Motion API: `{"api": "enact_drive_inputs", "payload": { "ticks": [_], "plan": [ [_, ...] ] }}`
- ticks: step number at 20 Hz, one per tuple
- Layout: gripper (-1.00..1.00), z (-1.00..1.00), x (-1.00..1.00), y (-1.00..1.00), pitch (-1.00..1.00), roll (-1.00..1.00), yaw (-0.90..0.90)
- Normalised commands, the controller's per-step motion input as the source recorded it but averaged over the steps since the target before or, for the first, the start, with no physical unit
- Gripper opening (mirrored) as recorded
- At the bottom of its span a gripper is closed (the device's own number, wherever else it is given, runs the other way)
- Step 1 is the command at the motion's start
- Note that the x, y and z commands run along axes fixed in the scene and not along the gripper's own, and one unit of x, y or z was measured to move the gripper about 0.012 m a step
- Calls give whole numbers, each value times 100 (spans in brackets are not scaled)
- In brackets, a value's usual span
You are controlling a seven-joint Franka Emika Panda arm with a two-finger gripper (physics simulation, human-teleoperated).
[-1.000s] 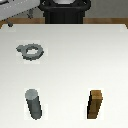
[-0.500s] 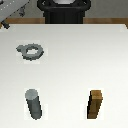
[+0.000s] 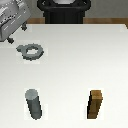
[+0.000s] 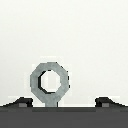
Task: Put the loop with the handle onto the peg.
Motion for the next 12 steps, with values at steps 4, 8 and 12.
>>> {"api": "enact_drive_inputs", "payload": {
  "ticks": [4,8,12],
  "plan": [
    [100,-50,-25,0,0,0,0],
    [100,-25,0,0,0,0,0],
    [100,-25,-25,0,0,0,0]
  ]
}}
